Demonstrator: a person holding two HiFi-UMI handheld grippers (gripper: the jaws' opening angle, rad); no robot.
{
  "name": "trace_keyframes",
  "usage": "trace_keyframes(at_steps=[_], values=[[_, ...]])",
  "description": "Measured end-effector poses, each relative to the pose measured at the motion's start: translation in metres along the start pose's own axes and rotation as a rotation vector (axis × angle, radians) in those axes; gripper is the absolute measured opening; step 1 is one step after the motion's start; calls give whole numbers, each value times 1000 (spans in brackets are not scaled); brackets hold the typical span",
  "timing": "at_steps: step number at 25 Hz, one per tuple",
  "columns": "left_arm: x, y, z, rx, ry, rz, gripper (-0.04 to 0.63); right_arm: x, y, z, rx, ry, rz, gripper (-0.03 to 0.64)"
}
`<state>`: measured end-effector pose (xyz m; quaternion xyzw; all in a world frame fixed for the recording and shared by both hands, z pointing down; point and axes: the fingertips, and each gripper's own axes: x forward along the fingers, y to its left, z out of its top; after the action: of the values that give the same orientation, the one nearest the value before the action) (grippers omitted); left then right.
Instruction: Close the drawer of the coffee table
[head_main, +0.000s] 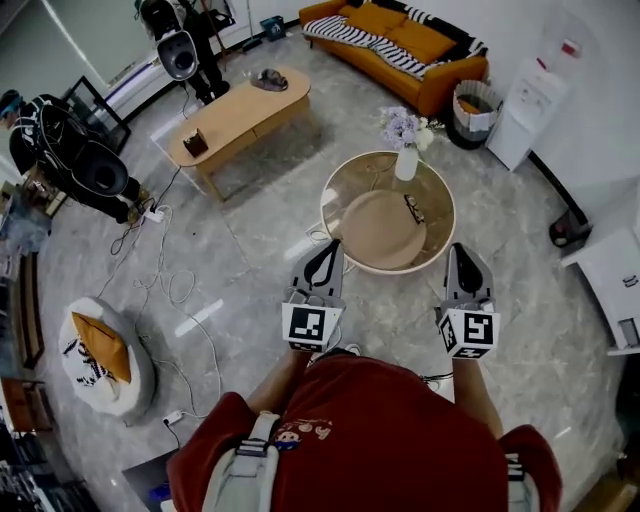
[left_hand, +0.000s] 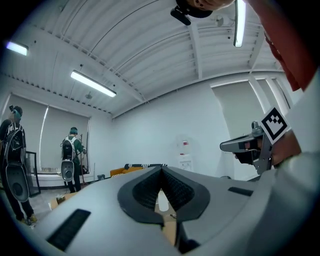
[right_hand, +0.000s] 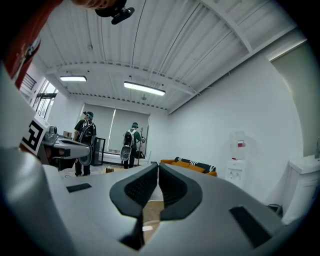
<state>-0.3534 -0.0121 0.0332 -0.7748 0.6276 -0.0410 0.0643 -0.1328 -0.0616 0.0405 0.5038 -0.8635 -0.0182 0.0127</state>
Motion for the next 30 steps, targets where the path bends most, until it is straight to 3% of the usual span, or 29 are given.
trace_keyframes(at_steps=[4,11,15,19,30], values=[[2,15,1,-10,-8,20,12,11,1,13,15,-39,2,25],[9,29,5,-9,-50,48,12,21,1,23,-69,-61,10,25],[9,32,5,-10,-18,50,12,29,3,23,-63,-67,9,25],[8,36,1,21,-52,60,12,30,5,18,-52,-72,7,25],[14,39,3,22,-22,72,12,41,5,11,-29,-78,10,25]])
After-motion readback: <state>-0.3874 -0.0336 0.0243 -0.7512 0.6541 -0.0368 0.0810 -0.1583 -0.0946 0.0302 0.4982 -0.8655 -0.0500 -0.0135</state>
